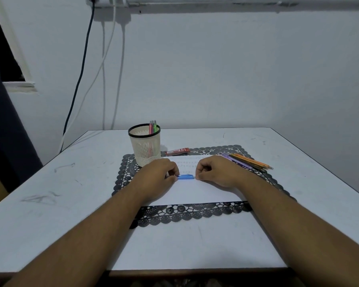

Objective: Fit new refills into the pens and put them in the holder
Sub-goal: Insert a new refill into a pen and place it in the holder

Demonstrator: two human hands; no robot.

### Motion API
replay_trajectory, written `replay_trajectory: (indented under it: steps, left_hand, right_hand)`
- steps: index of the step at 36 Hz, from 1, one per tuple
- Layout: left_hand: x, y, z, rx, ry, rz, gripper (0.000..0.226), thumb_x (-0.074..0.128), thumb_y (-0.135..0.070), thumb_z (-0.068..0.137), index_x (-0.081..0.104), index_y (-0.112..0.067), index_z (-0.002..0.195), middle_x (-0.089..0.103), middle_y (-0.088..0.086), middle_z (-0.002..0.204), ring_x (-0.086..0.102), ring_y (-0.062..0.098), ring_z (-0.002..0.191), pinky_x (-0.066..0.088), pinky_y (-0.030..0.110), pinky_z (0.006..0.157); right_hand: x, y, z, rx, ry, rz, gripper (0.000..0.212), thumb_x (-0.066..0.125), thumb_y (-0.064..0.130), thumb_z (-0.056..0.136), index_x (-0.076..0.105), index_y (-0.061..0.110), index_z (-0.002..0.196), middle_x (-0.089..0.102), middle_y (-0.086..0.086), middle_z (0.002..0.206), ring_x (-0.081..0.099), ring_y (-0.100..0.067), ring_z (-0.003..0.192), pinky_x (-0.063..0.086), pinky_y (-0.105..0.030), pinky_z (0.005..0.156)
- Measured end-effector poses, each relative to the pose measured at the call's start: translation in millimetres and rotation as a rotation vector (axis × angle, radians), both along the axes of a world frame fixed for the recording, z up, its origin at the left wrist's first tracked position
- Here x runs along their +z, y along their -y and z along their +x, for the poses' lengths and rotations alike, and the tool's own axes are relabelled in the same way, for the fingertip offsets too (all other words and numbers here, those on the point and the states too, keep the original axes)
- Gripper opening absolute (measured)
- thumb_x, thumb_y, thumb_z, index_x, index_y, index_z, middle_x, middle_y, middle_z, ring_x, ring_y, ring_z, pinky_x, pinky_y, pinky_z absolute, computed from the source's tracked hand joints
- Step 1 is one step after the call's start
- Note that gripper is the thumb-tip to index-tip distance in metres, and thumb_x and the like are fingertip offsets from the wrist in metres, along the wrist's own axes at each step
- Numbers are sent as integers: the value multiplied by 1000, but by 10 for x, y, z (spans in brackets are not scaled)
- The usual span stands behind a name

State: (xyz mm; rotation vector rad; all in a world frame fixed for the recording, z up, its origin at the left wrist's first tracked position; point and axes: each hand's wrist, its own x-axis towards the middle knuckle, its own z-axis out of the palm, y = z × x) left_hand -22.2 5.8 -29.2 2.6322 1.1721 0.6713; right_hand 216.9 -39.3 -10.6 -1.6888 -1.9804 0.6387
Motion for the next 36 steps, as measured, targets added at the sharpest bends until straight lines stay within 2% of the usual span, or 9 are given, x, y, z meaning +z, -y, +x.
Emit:
replay_trajectory:
  steps: [8,21,30,36]
  left_hand:
    - [0,-1,5,0,-9,4,5,65,-29,96,68,-33,96,59,-18,92,56,3,84,53,34,78]
    - [2,18,5,-4,-19,19,6,63,-31,98,68,-33,100,60,-18,94,55,2,86,52,33,78]
    - [1,42,16,-16,-22,22,8,61,-30,99,68,-32,103,59,-18,96,55,3,88,50,30,78]
    - [-3,41,28,-16,-17,8,7,61,-29,99,67,-33,100,58,-18,95,55,2,87,51,32,78]
  right_hand:
    - [3,-2,14,8,-9,-10,5,75,23,94,75,24,89,68,12,78,57,-6,74,47,-27,71]
    - [8,1,36,5,-7,-1,8,74,22,93,75,25,86,70,11,76,56,2,65,46,-18,63]
    - [11,-6,55,0,-24,-14,9,75,19,92,75,23,84,70,11,74,58,-3,68,48,-25,68]
    - [26,6,79,-7,-13,-3,9,75,18,92,75,23,84,69,12,73,54,5,61,43,-13,60]
